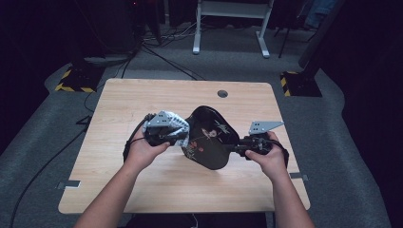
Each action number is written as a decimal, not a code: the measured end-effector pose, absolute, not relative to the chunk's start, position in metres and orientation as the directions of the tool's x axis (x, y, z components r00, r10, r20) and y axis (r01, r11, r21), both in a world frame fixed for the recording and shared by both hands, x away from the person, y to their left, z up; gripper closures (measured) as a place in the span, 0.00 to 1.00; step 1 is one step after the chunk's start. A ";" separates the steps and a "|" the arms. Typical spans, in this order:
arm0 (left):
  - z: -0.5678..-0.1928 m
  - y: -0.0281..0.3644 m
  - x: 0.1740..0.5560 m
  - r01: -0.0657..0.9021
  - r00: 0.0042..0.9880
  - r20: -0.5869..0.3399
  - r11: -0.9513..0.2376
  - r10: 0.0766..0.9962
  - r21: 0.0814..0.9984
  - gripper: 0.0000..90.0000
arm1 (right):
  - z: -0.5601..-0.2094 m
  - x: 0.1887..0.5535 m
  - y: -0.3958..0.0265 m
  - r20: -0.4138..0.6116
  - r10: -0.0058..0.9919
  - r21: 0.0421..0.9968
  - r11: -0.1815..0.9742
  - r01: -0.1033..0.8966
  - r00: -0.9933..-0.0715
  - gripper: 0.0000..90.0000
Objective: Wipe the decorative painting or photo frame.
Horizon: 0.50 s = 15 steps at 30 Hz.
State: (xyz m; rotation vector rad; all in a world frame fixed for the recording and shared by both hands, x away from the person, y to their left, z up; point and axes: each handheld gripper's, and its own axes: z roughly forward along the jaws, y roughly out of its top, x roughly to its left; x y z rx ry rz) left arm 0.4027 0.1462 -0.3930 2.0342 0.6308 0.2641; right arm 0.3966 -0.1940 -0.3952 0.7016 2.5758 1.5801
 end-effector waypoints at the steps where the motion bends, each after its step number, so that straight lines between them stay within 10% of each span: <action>1: -0.393 0.142 0.401 0.330 0.847 -0.077 -0.407 0.526 0.852 0.85 | -0.395 0.397 -0.194 0.197 0.395 0.855 0.379 0.355 -0.897 0.87; 15: -0.384 0.086 0.385 0.254 0.914 -0.053 -0.464 0.403 0.849 0.85 | -0.395 0.396 -0.193 0.194 0.399 0.855 0.380 0.354 -0.896 0.87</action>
